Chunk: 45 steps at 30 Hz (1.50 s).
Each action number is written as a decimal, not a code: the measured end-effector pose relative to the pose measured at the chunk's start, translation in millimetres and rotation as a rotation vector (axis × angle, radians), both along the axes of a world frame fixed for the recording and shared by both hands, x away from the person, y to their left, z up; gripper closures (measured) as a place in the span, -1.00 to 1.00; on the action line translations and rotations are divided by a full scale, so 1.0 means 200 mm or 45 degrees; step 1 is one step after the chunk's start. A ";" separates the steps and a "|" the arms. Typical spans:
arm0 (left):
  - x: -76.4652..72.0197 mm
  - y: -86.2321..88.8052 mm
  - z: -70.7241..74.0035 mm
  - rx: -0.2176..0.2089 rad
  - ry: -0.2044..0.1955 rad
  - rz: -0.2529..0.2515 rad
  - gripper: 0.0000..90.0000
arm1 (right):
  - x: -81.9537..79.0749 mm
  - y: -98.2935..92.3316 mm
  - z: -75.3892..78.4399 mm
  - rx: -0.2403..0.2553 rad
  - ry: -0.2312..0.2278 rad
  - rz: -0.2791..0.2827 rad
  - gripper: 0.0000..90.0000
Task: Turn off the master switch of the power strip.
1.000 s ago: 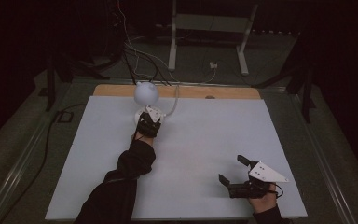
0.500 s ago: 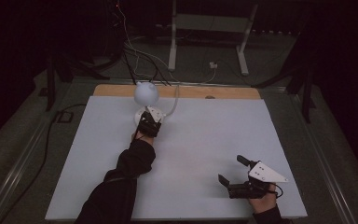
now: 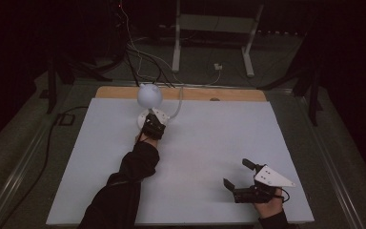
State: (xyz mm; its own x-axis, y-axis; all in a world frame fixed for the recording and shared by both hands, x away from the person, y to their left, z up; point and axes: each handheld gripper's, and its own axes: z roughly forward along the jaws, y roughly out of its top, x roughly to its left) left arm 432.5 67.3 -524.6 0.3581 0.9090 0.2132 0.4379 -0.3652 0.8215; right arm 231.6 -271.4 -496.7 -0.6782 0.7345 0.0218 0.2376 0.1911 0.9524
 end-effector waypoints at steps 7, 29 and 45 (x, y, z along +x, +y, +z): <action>0.01 -0.01 0.02 0.032 0.046 0.006 1.00 | 0.00 0.01 0.00 -0.002 0.000 0.003 -1.00; 0.03 -0.03 0.05 0.070 0.104 0.008 1.00 | 0.00 0.01 0.00 -0.002 -0.003 0.005 -1.00; 0.01 -0.03 0.06 -0.026 0.025 0.060 1.00 | 0.00 0.00 0.00 0.002 0.002 0.003 -1.00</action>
